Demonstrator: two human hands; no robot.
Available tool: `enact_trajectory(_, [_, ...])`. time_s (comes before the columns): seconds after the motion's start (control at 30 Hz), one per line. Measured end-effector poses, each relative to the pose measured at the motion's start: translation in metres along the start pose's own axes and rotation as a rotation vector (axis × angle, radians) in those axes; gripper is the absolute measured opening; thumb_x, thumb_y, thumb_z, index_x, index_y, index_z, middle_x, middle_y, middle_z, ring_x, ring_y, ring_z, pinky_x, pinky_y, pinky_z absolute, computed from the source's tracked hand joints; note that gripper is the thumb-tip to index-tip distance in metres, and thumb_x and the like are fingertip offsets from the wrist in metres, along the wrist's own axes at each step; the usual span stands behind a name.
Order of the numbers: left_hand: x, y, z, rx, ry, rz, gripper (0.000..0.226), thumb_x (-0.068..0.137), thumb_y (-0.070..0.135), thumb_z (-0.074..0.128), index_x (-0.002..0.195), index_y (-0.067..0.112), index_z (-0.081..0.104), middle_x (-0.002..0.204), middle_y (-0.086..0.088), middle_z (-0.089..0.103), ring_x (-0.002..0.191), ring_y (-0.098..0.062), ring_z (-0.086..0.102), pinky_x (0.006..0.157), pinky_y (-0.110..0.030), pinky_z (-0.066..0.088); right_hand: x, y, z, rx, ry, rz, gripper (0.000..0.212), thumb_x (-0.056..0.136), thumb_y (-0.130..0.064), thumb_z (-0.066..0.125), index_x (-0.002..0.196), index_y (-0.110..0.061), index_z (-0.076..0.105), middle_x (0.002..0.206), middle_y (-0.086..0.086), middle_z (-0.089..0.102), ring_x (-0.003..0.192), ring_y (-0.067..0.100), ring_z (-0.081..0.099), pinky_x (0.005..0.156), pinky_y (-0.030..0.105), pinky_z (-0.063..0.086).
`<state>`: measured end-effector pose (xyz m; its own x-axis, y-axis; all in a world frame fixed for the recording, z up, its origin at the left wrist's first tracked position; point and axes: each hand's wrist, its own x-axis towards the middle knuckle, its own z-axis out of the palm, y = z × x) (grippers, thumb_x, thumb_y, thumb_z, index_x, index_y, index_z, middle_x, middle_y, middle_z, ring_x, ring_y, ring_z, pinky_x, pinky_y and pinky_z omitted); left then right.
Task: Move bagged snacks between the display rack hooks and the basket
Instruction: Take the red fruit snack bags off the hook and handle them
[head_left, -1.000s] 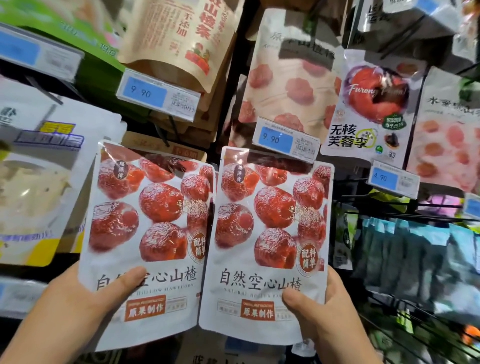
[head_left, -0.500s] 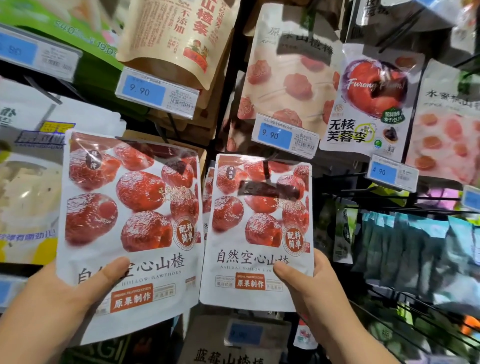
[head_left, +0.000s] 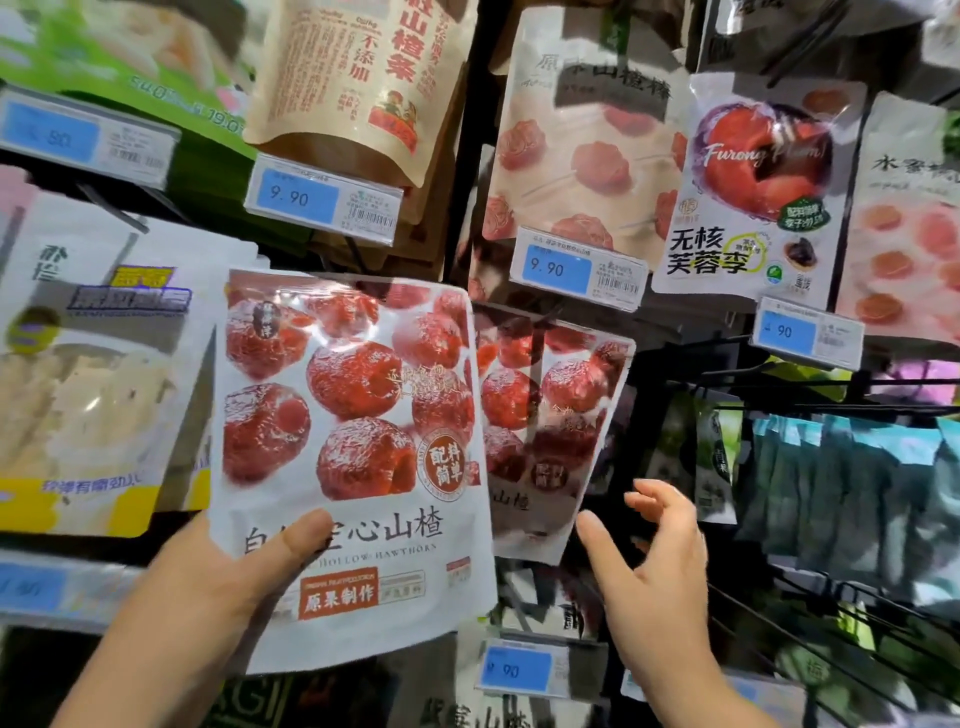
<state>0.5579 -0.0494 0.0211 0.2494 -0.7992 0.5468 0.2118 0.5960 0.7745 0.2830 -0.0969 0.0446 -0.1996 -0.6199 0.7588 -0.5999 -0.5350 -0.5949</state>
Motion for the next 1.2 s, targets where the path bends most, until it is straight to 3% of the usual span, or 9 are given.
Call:
enact_trajectory(0.1, [0.003,0.005,0.021,0.045,-0.127,-0.037,0.082,0.029,0.069,0.088,0.104,0.039,0.072,0.103,0.001,0.076,0.093,-0.027,0.073,0.089,-0.052,0.052,-0.003,-0.019,-0.002,0.092,-0.165,-0.021,0.031,0.077,-0.061,0.057,0.103,-0.049,0.046,0.107,-0.021,0.055,0.104,-0.004,0.050,0.083,0.020,0.040])
enact_trajectory(0.27, [0.011,-0.008,0.044,-0.100,-0.169,-0.136,0.068,0.044,0.050,0.091,0.107,0.034,0.072,0.110,-0.007,0.074,0.098,-0.032,0.071,0.095,-0.055,0.050,-0.006,-0.025,-0.002,0.361,-0.542,0.181,0.076,0.065,-0.055,0.070,0.130,-0.043,0.032,0.108,-0.014,0.073,0.098,0.001,0.068,0.089,0.032,0.056])
enact_trajectory(0.37, [0.014,-0.010,0.050,-0.135,-0.177,-0.177,0.061,0.042,0.044,0.093,0.100,0.037,0.074,0.107,-0.009,0.075,0.096,-0.034,0.072,0.095,-0.056,0.050,-0.015,-0.021,-0.003,0.378,-0.539,0.162,0.070,0.075,-0.053,0.075,0.128,-0.048,0.030,0.103,-0.014,0.075,0.098,0.005,0.070,0.090,0.033,0.056])
enact_trajectory(0.47, [0.014,-0.013,0.050,-0.143,-0.204,-0.194,0.083,0.021,0.050,0.097,0.099,0.030,0.075,0.102,-0.013,0.075,0.090,-0.034,0.073,0.078,-0.047,0.058,-0.022,-0.017,-0.004,0.366,-0.511,0.150,0.069,0.068,-0.052,0.074,0.123,-0.055,0.032,0.102,-0.019,0.074,0.099,0.003,0.070,0.093,0.033,0.054])
enact_trajectory(0.6, [0.007,-0.011,0.048,-0.113,-0.164,-0.196,0.054,0.063,0.033,0.085,0.112,0.022,0.066,0.093,-0.009,0.077,0.079,-0.025,0.075,0.058,-0.031,0.058,-0.030,-0.016,-0.006,0.345,-0.538,0.138,0.088,0.049,-0.072,0.076,0.123,-0.058,0.030,0.103,-0.019,0.074,0.101,0.004,0.069,0.098,0.033,0.051])
enact_trajectory(0.73, [0.001,-0.015,0.042,-0.067,-0.224,-0.175,0.107,0.017,0.051,0.097,0.115,0.023,0.066,0.103,-0.010,0.075,0.093,-0.030,0.073,0.081,-0.047,0.056,-0.037,-0.013,-0.007,0.360,-0.580,0.147,0.097,0.042,-0.081,0.076,0.125,-0.048,0.036,0.106,-0.017,0.074,0.102,0.004,0.069,0.096,0.031,0.052])
enact_trajectory(0.87, [-0.001,-0.018,0.048,-0.063,-0.267,-0.160,0.109,0.012,0.052,0.096,0.112,0.019,0.068,0.102,-0.009,0.076,0.091,-0.026,0.074,0.073,-0.037,0.059,-0.040,-0.009,-0.014,0.368,-0.598,0.176,0.106,0.033,-0.086,0.075,0.122,-0.043,0.039,0.103,-0.013,0.075,0.101,0.005,0.069,0.096,0.032,0.052])
enact_trajectory(1.0, [0.000,-0.016,0.061,-0.134,-0.317,-0.161,0.095,0.020,0.045,0.098,0.106,0.014,0.073,0.103,-0.013,0.075,0.091,-0.028,0.073,0.064,-0.029,0.059,-0.039,-0.007,-0.022,0.385,-0.570,0.210,0.105,0.031,-0.072,0.085,0.120,-0.038,0.041,0.098,-0.007,0.077,0.093,0.011,0.073,0.092,0.036,0.055])
enact_trajectory(1.2, [0.008,-0.012,0.076,-0.021,-0.292,-0.136,0.066,0.054,0.041,0.087,0.115,0.022,0.067,0.105,-0.005,0.075,0.096,-0.026,0.072,0.089,-0.048,0.053,-0.029,0.000,-0.033,0.392,-0.506,0.212,0.072,0.059,-0.033,0.078,0.121,-0.033,0.040,0.098,-0.003,0.077,0.094,0.016,0.073,0.092,0.041,0.055])
